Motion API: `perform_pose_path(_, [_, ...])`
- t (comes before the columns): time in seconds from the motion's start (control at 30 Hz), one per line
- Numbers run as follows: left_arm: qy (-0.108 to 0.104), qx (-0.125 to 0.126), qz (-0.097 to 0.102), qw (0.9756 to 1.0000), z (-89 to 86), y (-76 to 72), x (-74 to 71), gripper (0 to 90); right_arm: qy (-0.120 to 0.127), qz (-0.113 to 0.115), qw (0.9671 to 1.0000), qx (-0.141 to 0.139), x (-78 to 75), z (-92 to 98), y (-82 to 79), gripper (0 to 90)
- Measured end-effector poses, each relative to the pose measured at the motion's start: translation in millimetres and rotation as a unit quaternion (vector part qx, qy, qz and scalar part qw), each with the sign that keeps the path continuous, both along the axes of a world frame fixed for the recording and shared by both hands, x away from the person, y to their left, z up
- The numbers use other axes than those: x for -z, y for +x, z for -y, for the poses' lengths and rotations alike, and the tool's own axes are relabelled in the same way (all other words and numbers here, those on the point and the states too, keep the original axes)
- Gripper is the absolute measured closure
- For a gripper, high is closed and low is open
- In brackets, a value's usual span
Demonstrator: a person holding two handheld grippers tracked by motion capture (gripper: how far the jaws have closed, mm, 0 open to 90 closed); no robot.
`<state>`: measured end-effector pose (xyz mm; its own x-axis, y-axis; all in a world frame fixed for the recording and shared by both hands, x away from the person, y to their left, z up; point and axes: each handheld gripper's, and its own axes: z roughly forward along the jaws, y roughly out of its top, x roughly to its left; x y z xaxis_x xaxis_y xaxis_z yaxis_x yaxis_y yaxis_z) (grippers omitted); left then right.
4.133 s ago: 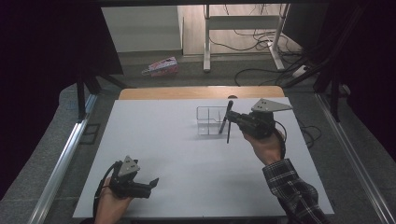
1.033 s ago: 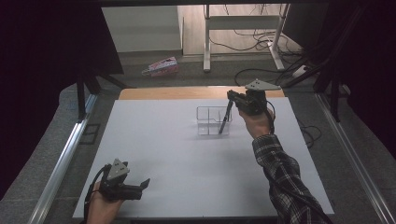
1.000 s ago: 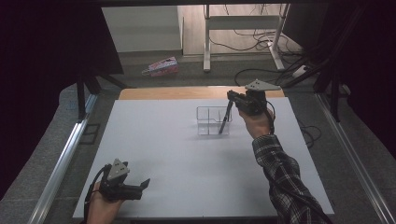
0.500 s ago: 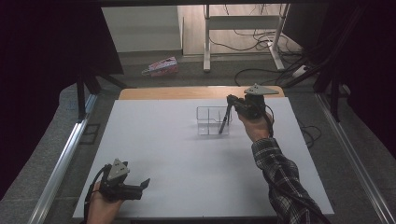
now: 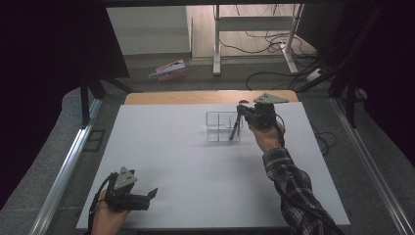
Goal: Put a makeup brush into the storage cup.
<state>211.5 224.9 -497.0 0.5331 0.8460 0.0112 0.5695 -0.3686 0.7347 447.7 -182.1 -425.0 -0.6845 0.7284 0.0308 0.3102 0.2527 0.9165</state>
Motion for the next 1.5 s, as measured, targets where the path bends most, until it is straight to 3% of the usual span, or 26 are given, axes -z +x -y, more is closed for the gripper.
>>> perform_pose_path(0.37, [0.002,0.001,-0.001,1.0000,0.7,-0.2,0.0,0.8,-0.010,-0.012,0.9999,0.003,10.2,0.1,1.8,84.0])
perform_pose_path(0.43, [0.003,0.001,-0.001,1.0000,0.7,-0.3,0.0,0.8,-0.013,-0.014,0.9998,0.003,11.0,0.3,1.7,80.0])
perform_pose_path(0.5, [0.003,0.001,-0.001,1.0000,0.8,-0.3,0.1,0.8,-0.013,-0.016,0.9998,0.002,10.6,0.6,2.0,71.1])
perform_pose_path(0.67, [0.002,0.001,-0.001,1.0000,1.1,-0.2,0.1,0.8,-0.023,-0.020,0.9995,0.012,9.6,-1.5,6.8,33.8])
perform_pose_path(0.77, [0.002,0.001,-0.002,1.0000,0.9,-0.2,0.1,0.7,-0.019,-0.017,0.9996,0.012,9.8,-2.4,8.7,18.1])
perform_pose_path(0.83, [0.002,0.001,-0.002,1.0000,0.9,0.0,0.1,0.7,-0.032,-0.015,0.9991,0.025,10.5,-6.1,9.8,5.4])
perform_pose_path(1.0, [0.002,0.000,-0.003,1.0000,0.4,0.2,0.0,0.7,-0.059,-0.010,0.9975,0.038,10.4,-11.8,8.5,0.0])
perform_pose_path(1.23, [-0.013,-0.001,-0.006,0.9999,-0.7,0.2,-0.9,0.8,-0.054,-0.019,0.9978,0.035,8.2,-12.0,7.8,0.0])
perform_pose_path(1.5, [-0.013,-0.004,-0.011,0.9998,-1.1,0.4,-1.3,0.7,-0.055,-0.022,0.9977,0.032,8.5,-11.3,5.5,0.1])
